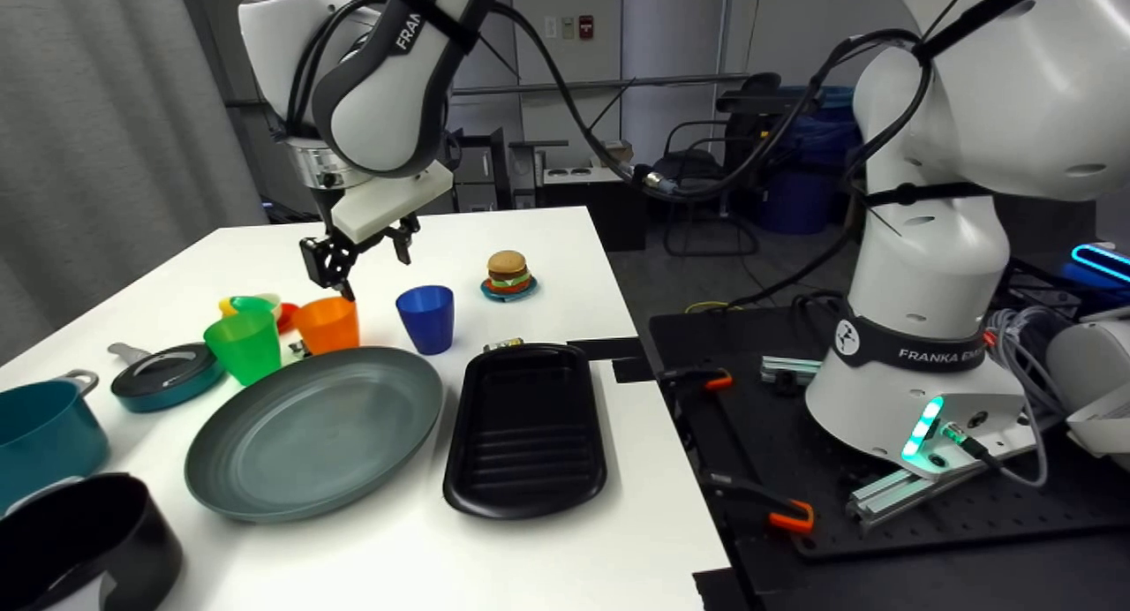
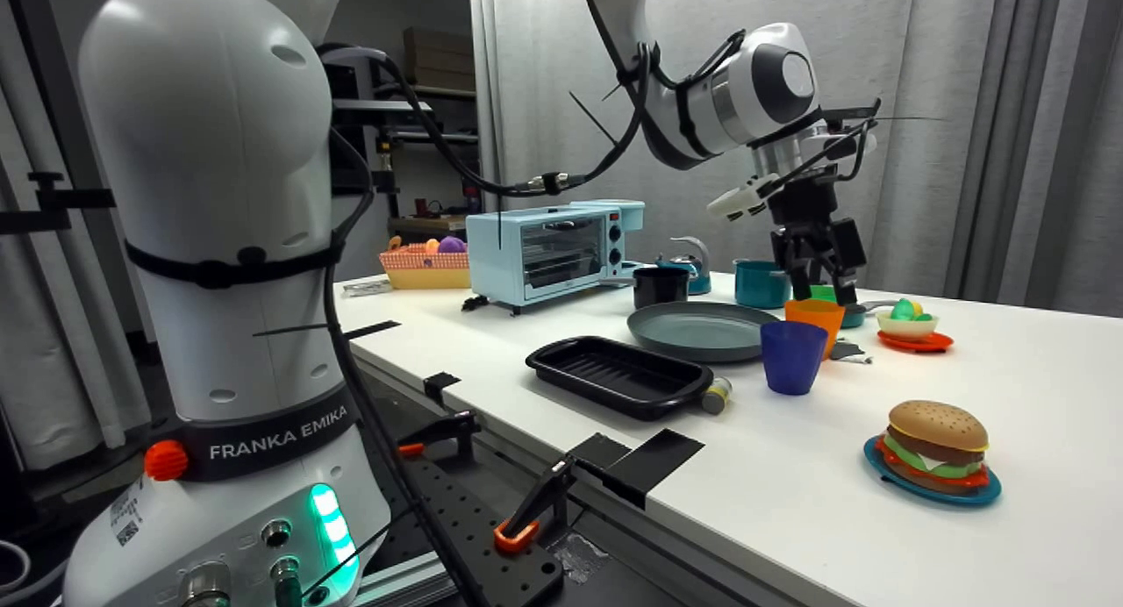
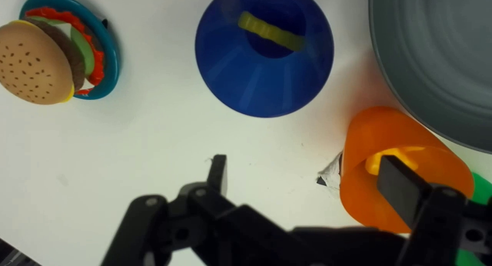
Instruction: Move the objects from the orange cup to the gray plate
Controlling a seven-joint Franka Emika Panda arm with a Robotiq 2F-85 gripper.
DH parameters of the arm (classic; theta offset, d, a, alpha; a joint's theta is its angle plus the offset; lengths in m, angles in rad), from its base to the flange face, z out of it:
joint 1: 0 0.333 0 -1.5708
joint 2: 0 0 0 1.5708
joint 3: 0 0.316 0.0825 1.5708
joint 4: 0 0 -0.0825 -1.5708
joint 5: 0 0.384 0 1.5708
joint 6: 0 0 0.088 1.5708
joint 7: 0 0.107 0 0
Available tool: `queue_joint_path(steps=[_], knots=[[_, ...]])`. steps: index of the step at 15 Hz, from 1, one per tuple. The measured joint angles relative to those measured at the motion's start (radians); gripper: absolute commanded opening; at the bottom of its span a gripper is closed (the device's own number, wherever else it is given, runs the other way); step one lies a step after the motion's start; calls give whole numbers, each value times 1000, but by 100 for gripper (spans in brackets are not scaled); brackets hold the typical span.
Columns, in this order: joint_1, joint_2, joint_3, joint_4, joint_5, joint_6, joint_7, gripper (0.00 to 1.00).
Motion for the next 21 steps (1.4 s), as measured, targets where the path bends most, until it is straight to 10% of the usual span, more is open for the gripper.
queue_joint_path(steps=[14, 15, 21], knots=[[15, 132, -23, 119, 96, 30, 2, 100], [20, 142, -22, 123, 104, 30, 2, 75], [36, 187, -23, 156, 124, 30, 1, 35]])
